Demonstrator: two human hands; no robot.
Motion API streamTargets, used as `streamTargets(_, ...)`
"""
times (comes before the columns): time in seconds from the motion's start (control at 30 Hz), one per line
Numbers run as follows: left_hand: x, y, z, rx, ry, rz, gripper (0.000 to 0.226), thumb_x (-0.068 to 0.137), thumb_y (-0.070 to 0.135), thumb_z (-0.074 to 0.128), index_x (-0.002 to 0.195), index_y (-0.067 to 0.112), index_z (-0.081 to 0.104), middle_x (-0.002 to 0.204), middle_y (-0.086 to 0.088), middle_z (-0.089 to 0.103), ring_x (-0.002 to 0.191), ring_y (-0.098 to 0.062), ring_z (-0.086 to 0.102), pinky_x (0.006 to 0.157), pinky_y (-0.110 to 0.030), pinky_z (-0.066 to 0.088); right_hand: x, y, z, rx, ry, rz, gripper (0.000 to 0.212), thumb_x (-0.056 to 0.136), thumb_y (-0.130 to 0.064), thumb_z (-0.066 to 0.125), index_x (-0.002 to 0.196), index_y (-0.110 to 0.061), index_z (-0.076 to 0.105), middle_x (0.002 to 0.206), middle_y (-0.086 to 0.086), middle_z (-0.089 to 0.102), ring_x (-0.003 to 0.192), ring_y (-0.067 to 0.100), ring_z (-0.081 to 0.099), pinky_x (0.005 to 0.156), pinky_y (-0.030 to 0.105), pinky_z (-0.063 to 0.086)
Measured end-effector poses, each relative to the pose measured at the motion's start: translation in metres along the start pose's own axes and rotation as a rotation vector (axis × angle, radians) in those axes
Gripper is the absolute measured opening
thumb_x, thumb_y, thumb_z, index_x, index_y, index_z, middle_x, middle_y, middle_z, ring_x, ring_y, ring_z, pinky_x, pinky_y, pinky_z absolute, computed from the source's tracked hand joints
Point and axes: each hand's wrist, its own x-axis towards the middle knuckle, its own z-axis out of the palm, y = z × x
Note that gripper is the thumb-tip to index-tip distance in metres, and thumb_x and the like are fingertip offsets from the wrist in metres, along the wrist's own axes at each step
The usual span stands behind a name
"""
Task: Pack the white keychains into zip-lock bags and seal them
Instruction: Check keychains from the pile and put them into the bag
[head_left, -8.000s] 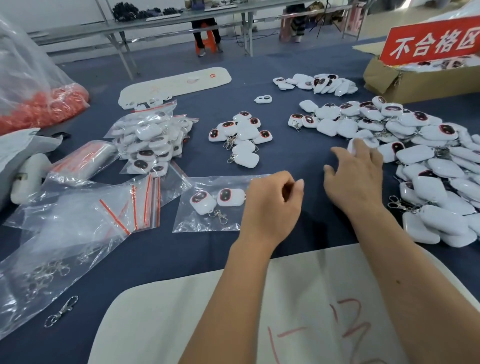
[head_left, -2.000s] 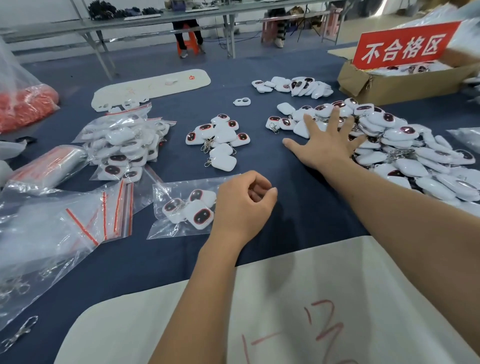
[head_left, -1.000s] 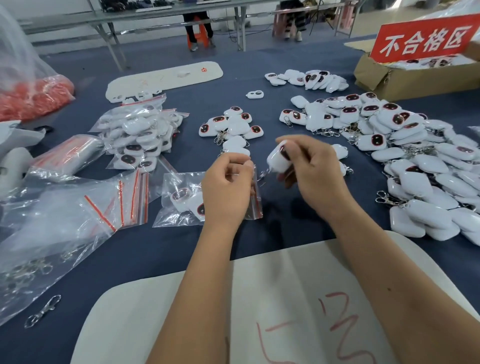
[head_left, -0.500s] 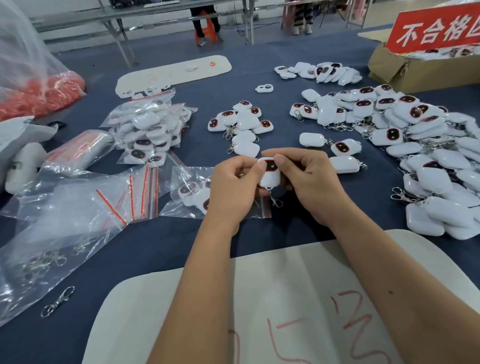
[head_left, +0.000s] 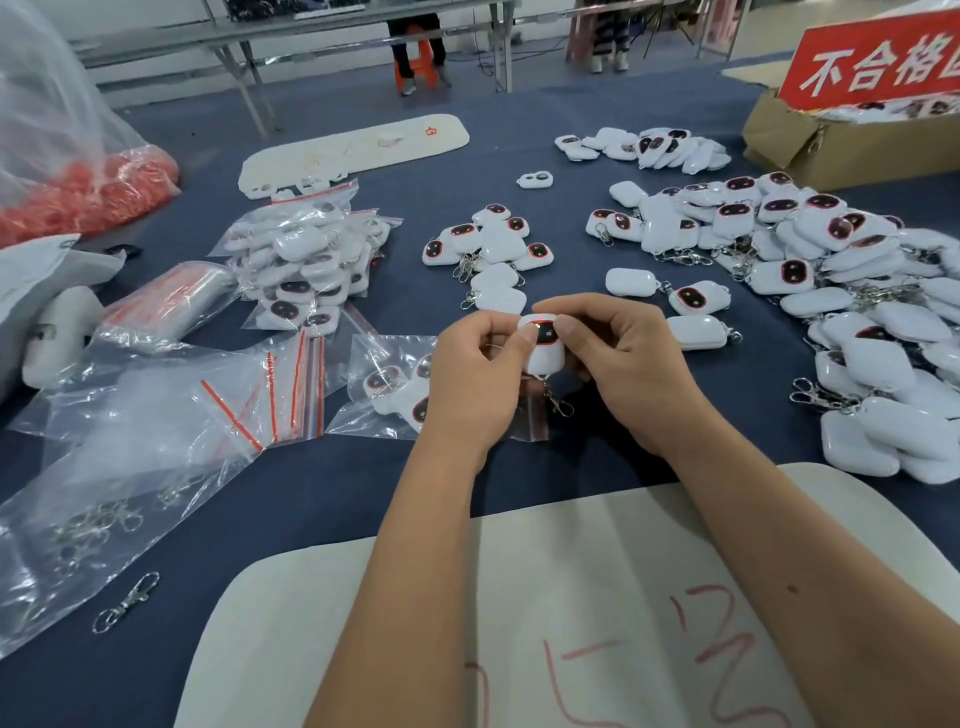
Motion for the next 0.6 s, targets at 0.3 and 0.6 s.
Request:
streamTargets(0.3,-0.0006,0.0006,0.0015,-0.037,-0.003,0.028,0.007,0.100,0.017,0.068,0.099,0.015,0.074,0.091,-0.006,0.075,0.085,-0.024,0.074,0.063,-0.028,0.061,-0.0002,-0.0020,-0.0002,-0.039,-0.011,0.019,0.020,0.103,-0.008,0.063,0.106,-0.017,0.080,0.073,-0.021,0.072,0.064,-0.003,0.060,0.063,0.010,0.045)
streamTargets(0.6,-0.0016,-0.0008,0.0005,0.005,-0.026,0.046,0.007,0.099,0.016,0.069,0.100,0.014,0.076,0.092,-0.004,0.074,0.085,-0.017,0.071,0.063,-0.028,0.062,0.0012,-0.0014,-0.0027,-0.060,-0.022,0.051,0.016,0.101,-0.010,0.067,0.097,-0.021,0.079,0.067,-0.019,0.069,0.061,-0.003,0.058,0.060,0.008,0.043)
